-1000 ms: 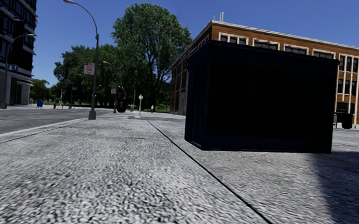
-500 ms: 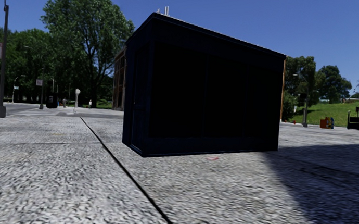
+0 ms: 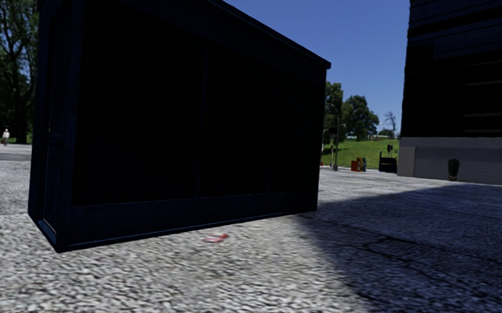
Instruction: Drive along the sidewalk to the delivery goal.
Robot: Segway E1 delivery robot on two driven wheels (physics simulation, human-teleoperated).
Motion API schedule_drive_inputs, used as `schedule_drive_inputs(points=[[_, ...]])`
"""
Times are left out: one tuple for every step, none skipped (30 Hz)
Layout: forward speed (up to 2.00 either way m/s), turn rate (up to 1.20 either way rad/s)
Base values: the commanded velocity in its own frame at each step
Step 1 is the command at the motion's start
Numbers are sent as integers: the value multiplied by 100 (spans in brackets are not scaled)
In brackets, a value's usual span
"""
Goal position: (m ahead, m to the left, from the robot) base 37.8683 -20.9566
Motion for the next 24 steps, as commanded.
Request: schedule_drive_inputs(points=[[200,-67],[200,-67],[200,-67],[200,-67],[200,-67],[200,-67],[200,-67],[200,-67],[200,-67],[200,-67],[200,-67],[200,-67],[200,-67],[200,-67],[200,-67],[200,-67],[200,-67],[200,-67],[200,-67],[200,-67],[200,-67],[200,-67],[200,-67],[200,-67]])
